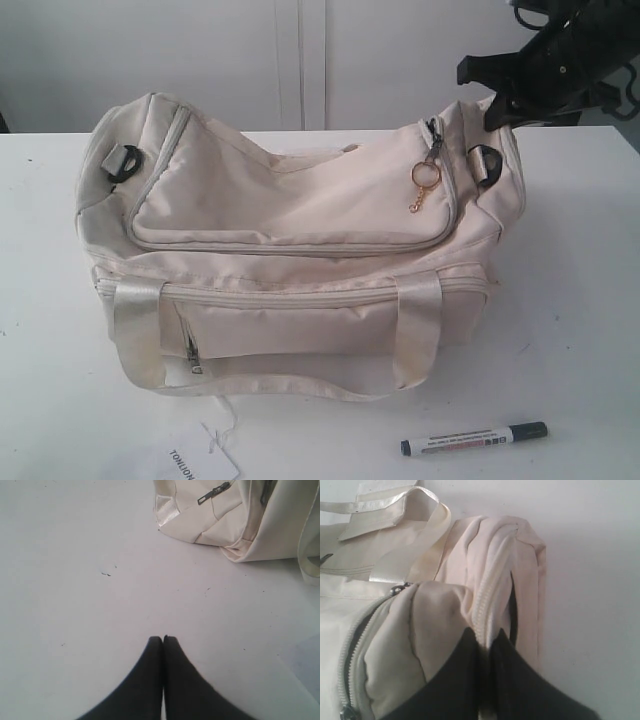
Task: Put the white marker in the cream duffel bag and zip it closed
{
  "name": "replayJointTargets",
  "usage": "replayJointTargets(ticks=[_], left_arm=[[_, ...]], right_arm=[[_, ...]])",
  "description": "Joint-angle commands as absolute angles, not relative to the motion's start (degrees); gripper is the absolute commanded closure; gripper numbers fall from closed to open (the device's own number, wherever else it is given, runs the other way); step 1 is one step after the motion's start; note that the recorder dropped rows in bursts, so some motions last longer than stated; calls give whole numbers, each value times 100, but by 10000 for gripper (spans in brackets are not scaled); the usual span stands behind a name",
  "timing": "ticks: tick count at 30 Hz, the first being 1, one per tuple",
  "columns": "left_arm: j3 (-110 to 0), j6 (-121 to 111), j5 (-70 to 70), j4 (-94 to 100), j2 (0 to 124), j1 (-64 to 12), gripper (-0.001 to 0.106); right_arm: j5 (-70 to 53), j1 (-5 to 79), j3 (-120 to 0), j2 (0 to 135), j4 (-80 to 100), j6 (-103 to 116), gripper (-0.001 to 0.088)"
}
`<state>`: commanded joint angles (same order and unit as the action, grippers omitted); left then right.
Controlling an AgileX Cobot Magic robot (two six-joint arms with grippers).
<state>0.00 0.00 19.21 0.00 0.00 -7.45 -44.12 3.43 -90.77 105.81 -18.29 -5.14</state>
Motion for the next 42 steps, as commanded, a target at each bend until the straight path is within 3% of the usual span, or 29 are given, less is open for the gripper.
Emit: replayJointTargets(ticks=[42], left_arm=[[0, 88, 1859, 62, 0, -745, 1053]], right_arm=[[-4412, 343, -9077, 10581, -1829, -514, 868]])
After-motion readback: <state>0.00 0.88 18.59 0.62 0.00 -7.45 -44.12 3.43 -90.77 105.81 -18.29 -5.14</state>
